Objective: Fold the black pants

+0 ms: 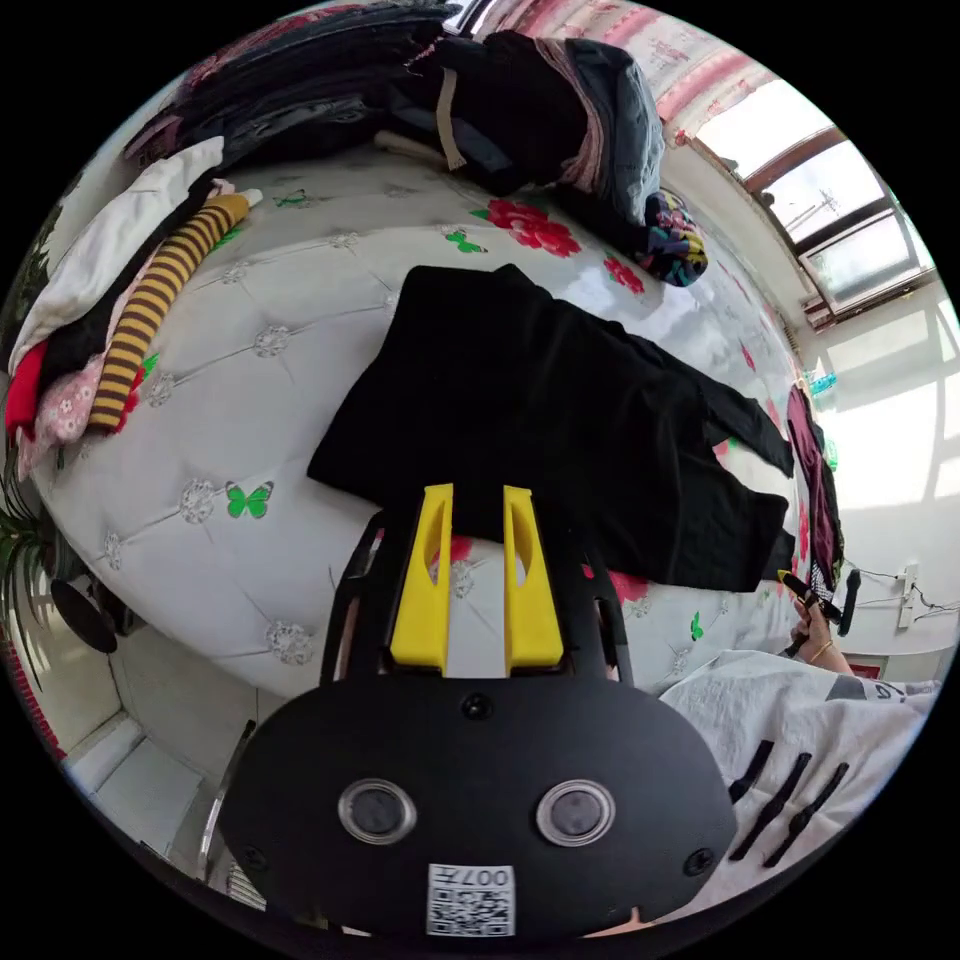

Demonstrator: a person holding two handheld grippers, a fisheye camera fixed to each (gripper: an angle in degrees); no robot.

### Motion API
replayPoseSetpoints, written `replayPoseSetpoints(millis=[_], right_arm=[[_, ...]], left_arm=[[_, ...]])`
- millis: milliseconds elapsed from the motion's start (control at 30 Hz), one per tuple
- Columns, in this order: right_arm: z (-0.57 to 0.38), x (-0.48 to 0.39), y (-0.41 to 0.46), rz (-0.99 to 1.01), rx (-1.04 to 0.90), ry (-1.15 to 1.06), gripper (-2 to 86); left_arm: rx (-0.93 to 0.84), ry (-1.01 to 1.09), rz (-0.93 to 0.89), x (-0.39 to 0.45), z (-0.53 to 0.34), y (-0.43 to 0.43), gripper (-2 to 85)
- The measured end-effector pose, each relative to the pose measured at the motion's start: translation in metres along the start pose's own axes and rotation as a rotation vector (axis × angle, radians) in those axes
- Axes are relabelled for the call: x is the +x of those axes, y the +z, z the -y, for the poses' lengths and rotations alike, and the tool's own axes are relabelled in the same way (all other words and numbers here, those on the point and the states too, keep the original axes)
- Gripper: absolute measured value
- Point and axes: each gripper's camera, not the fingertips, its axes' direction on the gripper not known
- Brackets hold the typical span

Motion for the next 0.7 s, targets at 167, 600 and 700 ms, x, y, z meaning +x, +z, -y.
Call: replayPoseSetpoints(millis=[167,600,700], right_arm=[[0.030,-0.017,-0.001,-0.008,-0.066,-0.083,1.2],[0.020,0.025,-0.216,0.075,0.472,-0.294,0.1],[-0.005,0.055,-0.202,0.061,0.419,-0.214,0.4]], left_arm=[[-0.005,0.060,0.165,0.025,0.033,-0.005,0.6],[0.362,0.324,-0.106,0.049,0.032,-0.244,-0.9],[0.239,0.325,-0.092,0.052,-0.011,-0.225,-0.8]])
